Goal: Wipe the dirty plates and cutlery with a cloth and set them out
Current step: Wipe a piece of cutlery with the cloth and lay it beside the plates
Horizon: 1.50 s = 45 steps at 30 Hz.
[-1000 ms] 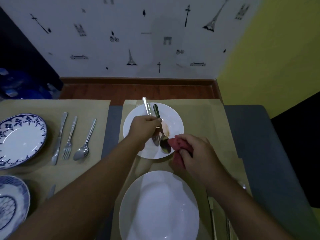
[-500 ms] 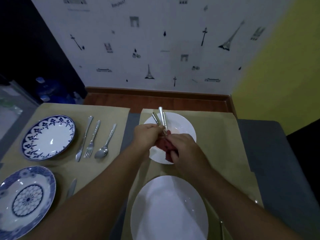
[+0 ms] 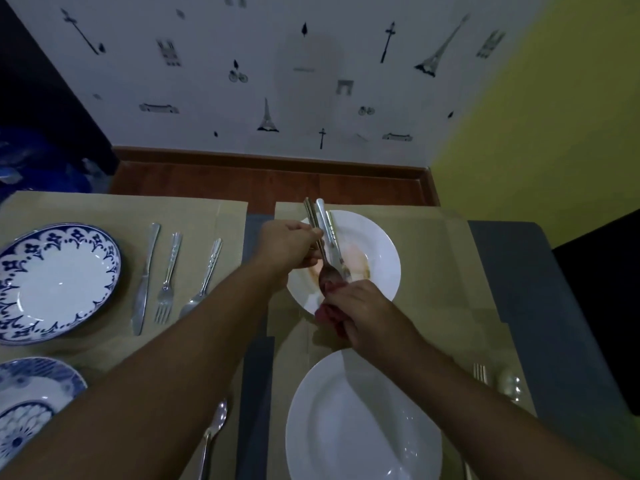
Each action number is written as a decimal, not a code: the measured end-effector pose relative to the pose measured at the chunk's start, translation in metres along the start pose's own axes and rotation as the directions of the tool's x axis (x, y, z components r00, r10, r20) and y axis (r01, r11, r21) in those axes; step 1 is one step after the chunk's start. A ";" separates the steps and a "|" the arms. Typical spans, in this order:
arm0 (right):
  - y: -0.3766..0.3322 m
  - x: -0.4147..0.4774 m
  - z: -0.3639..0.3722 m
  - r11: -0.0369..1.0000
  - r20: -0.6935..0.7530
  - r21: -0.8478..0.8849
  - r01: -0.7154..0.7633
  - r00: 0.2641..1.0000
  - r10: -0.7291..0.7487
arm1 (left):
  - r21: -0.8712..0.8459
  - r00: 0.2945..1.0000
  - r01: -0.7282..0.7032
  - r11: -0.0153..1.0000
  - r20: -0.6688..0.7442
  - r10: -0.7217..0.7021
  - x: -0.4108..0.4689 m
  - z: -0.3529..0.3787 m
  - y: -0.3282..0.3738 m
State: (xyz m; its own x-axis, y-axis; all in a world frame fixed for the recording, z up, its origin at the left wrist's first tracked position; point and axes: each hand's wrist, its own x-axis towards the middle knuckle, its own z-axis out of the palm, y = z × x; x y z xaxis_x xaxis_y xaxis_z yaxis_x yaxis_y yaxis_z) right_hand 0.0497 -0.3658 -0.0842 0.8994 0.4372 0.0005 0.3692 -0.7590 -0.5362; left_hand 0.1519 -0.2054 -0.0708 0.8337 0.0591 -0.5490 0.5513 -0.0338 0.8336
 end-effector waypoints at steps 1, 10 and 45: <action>0.001 0.000 0.000 1.000 0.001 -0.011 -0.011 1.000 0.011 | 0.003 1.000 0.001 1.000 0.005 -0.001 0.000 -0.001 -0.001; 0.010 0.003 -0.006 0.999 0.066 0.040 -0.034 0.997 0.032 | -0.027 0.999 -0.037 0.999 0.016 0.038 0.003 0.004 0.006; 0.027 -0.007 -0.046 0.975 -0.175 0.166 -0.148 0.968 0.177 | -0.282 0.970 0.188 0.941 -0.097 -0.223 0.002 0.041 -0.010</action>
State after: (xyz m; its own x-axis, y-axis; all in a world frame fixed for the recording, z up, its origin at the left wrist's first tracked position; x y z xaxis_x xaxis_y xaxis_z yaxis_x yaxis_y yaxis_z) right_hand 0.0641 -0.4118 -0.0604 0.9774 0.2045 0.0536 0.1880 -0.7246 -0.6630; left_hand 0.1497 -0.2458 -0.0828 0.6826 0.1617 -0.7127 0.6671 0.2605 0.6980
